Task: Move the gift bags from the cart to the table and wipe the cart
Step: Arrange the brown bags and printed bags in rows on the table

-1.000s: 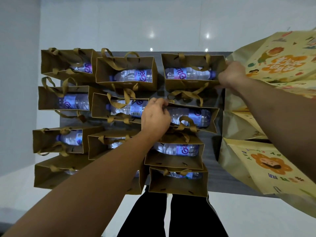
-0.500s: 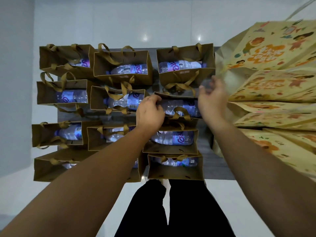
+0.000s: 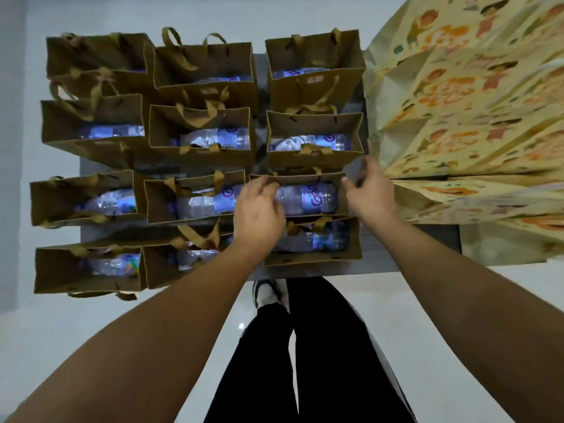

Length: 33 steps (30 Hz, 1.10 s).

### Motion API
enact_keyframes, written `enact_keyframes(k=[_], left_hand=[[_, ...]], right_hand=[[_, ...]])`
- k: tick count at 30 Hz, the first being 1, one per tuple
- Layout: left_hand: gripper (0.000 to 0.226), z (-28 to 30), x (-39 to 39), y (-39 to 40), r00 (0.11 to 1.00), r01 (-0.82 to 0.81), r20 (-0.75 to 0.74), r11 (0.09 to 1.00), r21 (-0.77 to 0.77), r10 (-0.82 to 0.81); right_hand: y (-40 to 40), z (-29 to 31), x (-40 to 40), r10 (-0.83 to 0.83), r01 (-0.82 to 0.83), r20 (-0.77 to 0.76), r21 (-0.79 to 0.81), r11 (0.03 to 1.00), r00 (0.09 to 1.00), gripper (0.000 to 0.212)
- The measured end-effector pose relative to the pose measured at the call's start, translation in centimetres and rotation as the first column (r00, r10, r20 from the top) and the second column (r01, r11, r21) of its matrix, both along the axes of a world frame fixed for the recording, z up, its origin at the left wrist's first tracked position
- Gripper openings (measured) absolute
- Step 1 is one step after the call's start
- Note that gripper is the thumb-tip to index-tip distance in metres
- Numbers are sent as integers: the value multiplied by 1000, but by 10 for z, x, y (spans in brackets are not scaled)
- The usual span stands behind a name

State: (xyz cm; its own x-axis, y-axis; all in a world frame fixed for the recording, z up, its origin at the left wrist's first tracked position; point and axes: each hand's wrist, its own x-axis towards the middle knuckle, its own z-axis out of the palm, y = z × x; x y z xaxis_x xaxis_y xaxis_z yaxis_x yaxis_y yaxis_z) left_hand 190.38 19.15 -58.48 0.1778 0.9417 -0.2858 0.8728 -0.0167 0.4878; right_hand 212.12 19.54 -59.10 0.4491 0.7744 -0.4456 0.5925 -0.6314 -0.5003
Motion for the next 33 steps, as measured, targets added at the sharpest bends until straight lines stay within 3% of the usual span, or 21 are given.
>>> enact_keyframes(k=[6, 15, 18, 22, 25, 28, 30, 33], left_hand=[[43, -13, 5, -9, 1000, -15, 15, 999, -34, 16], [54, -20, 24, -30, 997, -49, 62, 999, -3, 49], [58, -23, 36, -34, 998, -43, 51, 999, 7, 42], [54, -23, 45, -34, 997, -48, 66, 999, 5, 47], [42, -27, 33, -26, 996, -33, 88, 994, 100, 24], [36, -33, 13, -26, 983, 170, 45, 975, 143, -178], [31, -37, 5, -35, 958, 287, -2, 956, 57, -287], [26, -40, 4, -37, 987, 141, 82, 990, -4, -140]], right_hand=[[13, -3, -4, 53, -47, -66, 86, 995, 996, 48], [1, -19, 5, -29, 68, -200, 192, 979, 979, 55], [-5, -28, 11, 28, -4, -79, 286, 958, 997, 56], [-6, -28, 18, 0, -14, 42, 334, 943, 999, 26], [-8, -29, 23, 2, 10, -41, 273, 962, 999, 18], [-22, -26, 28, -42, 127, -327, 244, 961, 944, 35], [-41, -20, 29, 71, 45, -385, 285, 957, 920, 43], [-61, -22, 32, 269, -218, -183, 258, 941, 945, 30]])
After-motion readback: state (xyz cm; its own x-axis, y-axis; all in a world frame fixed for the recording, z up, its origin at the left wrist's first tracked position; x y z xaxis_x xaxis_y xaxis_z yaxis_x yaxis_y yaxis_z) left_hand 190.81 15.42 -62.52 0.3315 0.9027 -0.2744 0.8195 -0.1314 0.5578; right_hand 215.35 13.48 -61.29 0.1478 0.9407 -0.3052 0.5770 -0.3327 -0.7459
